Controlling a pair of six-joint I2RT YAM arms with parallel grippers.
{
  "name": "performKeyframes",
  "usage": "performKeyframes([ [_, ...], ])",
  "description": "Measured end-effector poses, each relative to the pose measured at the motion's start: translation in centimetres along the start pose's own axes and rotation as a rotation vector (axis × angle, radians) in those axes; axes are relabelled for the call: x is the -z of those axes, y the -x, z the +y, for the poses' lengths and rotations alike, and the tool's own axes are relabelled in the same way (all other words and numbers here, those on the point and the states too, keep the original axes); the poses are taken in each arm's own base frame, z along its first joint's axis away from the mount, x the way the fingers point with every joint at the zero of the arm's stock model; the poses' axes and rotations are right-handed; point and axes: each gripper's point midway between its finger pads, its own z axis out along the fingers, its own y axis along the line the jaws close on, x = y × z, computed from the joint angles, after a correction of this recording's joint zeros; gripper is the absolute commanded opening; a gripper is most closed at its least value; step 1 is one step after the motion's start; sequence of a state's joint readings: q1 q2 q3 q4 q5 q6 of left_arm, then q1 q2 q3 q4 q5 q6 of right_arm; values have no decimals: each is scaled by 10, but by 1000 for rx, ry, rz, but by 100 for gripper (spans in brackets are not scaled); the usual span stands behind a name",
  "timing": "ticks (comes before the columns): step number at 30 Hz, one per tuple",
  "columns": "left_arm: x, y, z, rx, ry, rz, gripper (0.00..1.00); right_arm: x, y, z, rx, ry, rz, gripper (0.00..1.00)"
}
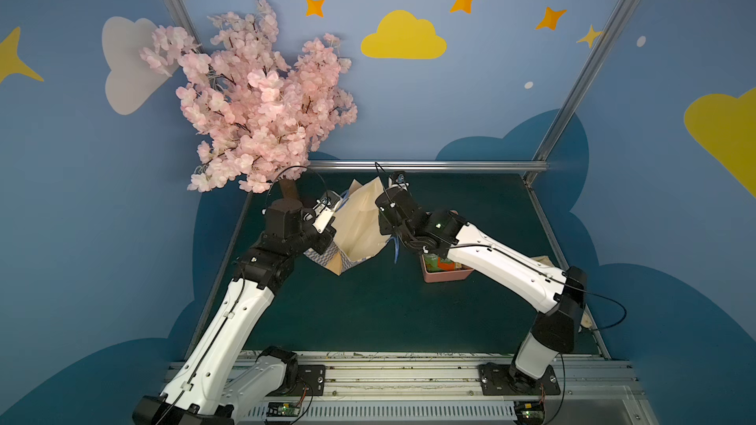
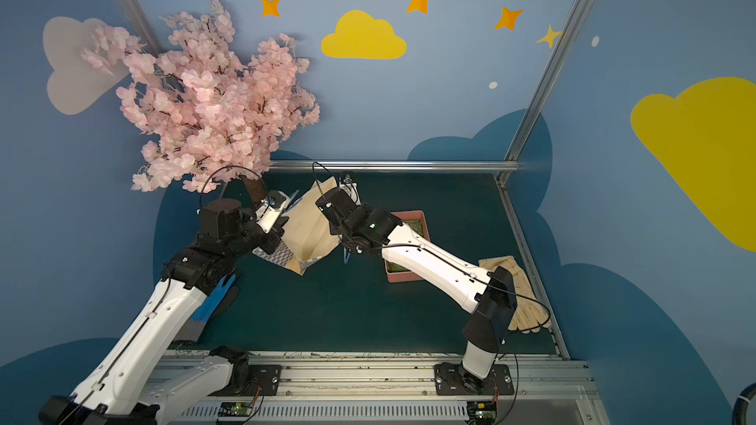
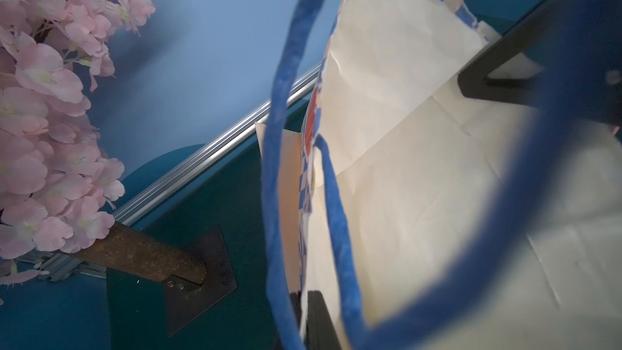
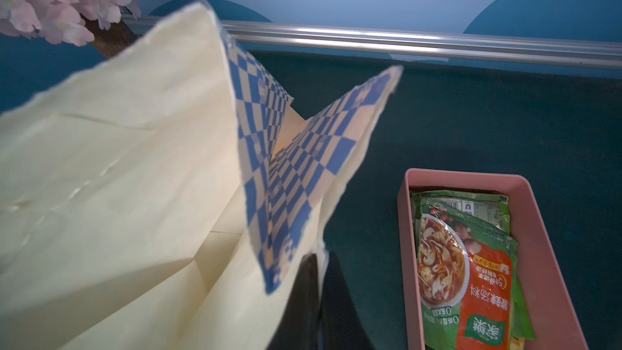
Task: Place the condiment packets inside the bag
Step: Place the paper bag at the center of the board.
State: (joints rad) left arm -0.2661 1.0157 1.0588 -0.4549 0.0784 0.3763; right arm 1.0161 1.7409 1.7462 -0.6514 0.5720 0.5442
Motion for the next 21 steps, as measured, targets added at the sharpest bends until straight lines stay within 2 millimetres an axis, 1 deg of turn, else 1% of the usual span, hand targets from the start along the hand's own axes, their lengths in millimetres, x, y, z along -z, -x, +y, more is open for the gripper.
performKeyframes([
  [1,-2,-3,0,8,-1,14,7,-1,-2,0,5,7,13,32],
  [3,-7,-11,0,18,6,46,6,-2,-7,0,6,21,36,46],
  [6,-15,-23,3,28,26,89,5,-3,-18,0,11,40,65,65],
  [8,-16,-25,6,30,43,98,5,1,-28,-7,13,50,84,74],
  [10,-16,-26,8,31,59,103,5,8,-36,-17,10,58,97,80],
  [12,-16,-27,10,31,68,106,6,16,-35,-34,-17,59,91,84],
  [13,-15,-27,10,30,72,108,6,20,-31,-46,-41,55,81,85],
  [14,-15,-27,10,30,75,109,6,22,-26,-59,-69,50,69,85],
  [16,-15,-27,11,30,80,111,6,25,-17,-92,-140,24,45,86],
  [18,-15,-27,11,33,82,111,6,22,-12,-125,-210,-11,33,87],
  [19,-15,-27,11,33,82,111,6,19,-14,-140,-237,-32,37,87],
  [21,-15,-27,10,37,81,111,6,8,-23,-162,-275,-64,66,87],
])
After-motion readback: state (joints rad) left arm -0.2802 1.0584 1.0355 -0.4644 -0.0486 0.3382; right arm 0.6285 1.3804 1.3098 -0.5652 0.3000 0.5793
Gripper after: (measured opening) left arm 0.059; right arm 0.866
